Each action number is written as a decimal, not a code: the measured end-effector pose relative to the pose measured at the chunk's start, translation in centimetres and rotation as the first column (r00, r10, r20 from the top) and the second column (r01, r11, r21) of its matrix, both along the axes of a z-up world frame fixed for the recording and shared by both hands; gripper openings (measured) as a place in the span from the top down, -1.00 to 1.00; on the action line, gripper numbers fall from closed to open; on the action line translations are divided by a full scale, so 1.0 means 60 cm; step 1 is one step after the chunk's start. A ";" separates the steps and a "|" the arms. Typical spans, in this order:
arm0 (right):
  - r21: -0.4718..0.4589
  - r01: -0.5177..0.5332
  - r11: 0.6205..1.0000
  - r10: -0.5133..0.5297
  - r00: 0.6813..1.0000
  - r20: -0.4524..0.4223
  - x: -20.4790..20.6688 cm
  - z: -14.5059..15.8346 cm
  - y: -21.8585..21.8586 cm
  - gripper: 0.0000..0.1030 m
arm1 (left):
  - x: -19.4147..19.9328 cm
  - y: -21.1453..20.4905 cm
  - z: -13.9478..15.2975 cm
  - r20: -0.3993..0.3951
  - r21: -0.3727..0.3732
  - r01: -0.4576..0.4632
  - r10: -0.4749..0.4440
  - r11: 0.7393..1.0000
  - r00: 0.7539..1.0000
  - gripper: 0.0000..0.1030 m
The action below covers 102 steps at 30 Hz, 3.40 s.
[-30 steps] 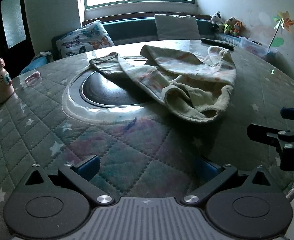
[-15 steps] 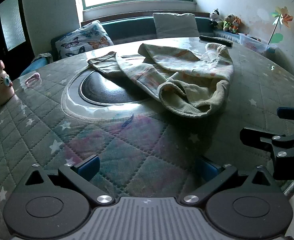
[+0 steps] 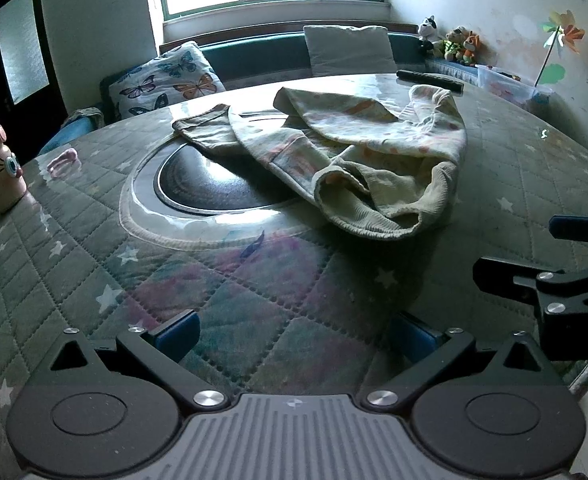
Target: Fold clothes
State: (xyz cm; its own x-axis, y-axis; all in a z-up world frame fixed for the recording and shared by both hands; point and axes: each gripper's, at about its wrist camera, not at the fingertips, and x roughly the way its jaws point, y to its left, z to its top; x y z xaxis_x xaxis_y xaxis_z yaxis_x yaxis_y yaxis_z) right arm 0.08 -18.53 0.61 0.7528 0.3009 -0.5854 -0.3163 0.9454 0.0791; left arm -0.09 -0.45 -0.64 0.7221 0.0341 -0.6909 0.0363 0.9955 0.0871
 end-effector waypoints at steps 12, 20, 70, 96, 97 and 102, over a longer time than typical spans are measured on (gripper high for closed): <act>0.007 -0.014 1.000 0.014 1.000 -0.007 0.018 0.004 0.004 -1.00 | 0.015 0.007 0.007 -0.004 0.002 -0.017 0.017 1.000 1.000 -1.00; 0.011 -0.014 1.000 0.014 1.000 -0.016 0.033 0.012 0.010 -1.00 | 0.029 0.012 0.015 -0.009 0.000 -0.013 0.013 1.000 1.000 -1.00; -0.114 -0.176 0.978 0.175 0.984 -0.016 0.457 0.056 0.137 -0.40 | 0.173 0.020 0.027 0.009 -0.090 0.127 -0.127 0.988 0.992 -0.57; -0.231 -0.055 0.971 0.076 0.994 0.084 0.458 0.110 0.062 0.95 | 0.172 0.010 0.004 -0.005 -0.051 0.167 -0.167 0.985 0.986 -0.50; -0.227 -0.040 0.973 0.064 0.993 0.098 0.449 0.119 0.047 0.95 | 0.172 0.009 0.004 -0.004 -0.046 0.167 -0.168 0.985 0.986 -0.50; -0.194 0.031 0.980 -0.001 0.988 0.153 0.385 0.156 -0.034 0.95 | 0.171 0.004 0.005 -0.001 -0.025 0.172 -0.172 0.985 0.985 -0.50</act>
